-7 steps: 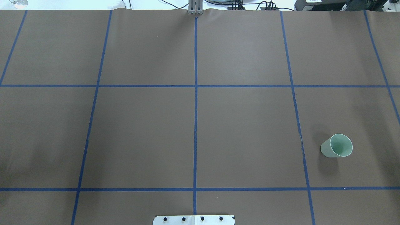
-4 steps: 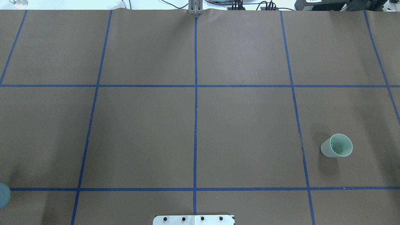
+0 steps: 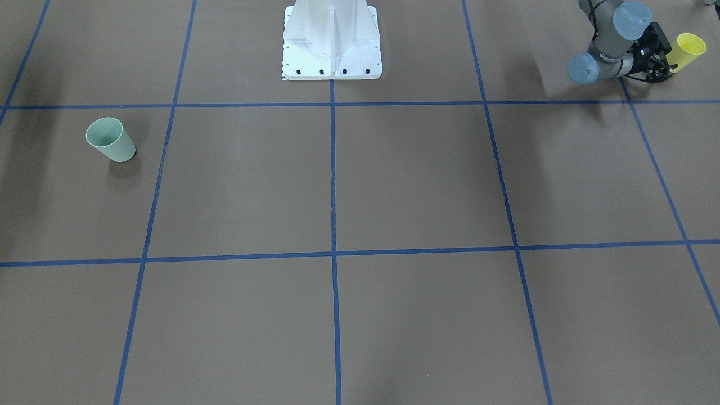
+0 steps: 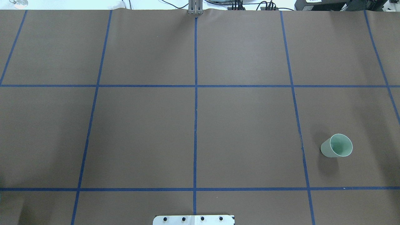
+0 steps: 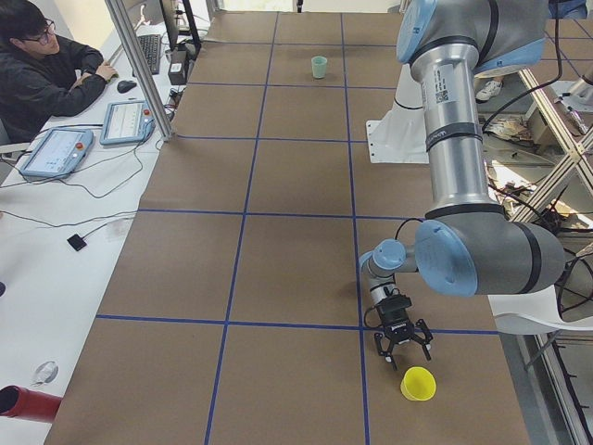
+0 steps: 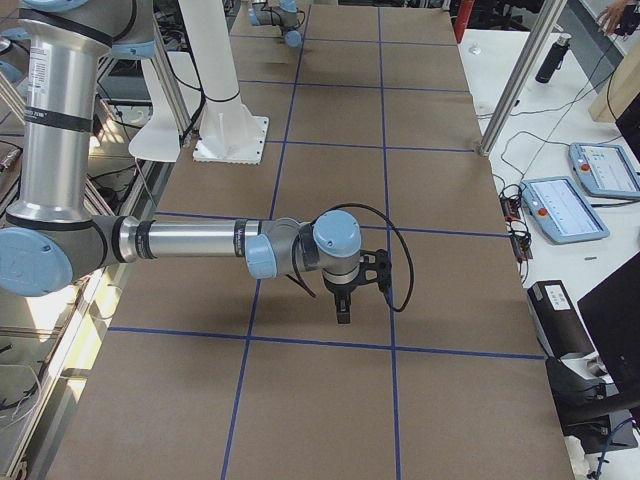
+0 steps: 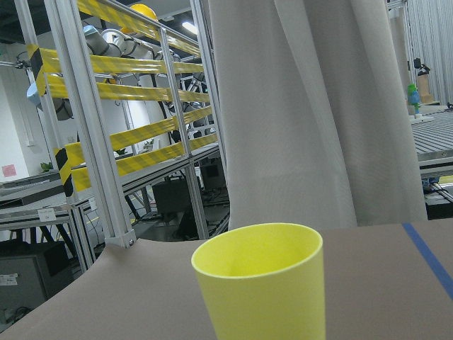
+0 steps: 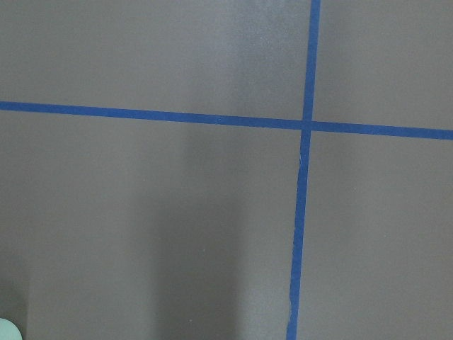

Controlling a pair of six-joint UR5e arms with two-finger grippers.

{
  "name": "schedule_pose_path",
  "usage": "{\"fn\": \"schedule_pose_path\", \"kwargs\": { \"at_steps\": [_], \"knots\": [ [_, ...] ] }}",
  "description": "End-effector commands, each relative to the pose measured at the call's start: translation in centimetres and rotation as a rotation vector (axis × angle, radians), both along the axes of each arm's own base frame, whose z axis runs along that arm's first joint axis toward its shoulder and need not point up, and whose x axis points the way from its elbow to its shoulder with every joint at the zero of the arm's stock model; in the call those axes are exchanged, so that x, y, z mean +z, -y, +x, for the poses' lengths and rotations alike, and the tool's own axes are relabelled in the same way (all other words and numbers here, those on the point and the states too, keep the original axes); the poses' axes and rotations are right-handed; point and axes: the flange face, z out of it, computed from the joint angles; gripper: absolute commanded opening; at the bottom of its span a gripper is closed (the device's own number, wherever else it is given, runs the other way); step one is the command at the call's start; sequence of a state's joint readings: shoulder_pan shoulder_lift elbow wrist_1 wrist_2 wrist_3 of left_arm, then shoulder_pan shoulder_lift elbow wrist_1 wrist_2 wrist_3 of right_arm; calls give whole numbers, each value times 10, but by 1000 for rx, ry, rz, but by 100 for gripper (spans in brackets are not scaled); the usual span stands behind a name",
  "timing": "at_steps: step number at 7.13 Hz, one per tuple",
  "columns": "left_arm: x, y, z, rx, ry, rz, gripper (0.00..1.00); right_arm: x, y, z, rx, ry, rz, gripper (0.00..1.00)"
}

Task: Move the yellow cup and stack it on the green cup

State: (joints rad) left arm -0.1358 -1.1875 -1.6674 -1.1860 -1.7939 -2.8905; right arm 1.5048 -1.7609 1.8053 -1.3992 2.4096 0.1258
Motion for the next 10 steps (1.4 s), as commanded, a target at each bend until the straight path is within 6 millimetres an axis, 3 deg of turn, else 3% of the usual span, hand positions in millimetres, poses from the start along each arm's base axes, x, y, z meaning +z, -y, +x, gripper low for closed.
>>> {"fn": "schedule_pose_path", "kwargs": {
  "at_steps": [1, 5, 6, 7, 8, 10],
  "knots": [
    [10, 0, -6, 3, -6, 8, 100, -4, -9, 1, 0, 1, 5, 100],
    [67, -6, -40, 3, 39, 2, 100, -8, -8, 0, 1, 3, 10, 100],
    [70, -7, -42, 7, 41, -1, 84, -8, -8, 0, 1, 3, 10, 100],
    [70, -8, -42, 18, 42, -10, 21, -9, -7, 0, 1, 3, 11, 100],
    [70, -8, -42, 64, 27, -45, 0, -10, -6, 0, 2, 3, 13, 100],
    [66, -13, -92, 155, 16, -133, 0, -15, -6, 0, 5, 7, 17, 100]
  ]
}}
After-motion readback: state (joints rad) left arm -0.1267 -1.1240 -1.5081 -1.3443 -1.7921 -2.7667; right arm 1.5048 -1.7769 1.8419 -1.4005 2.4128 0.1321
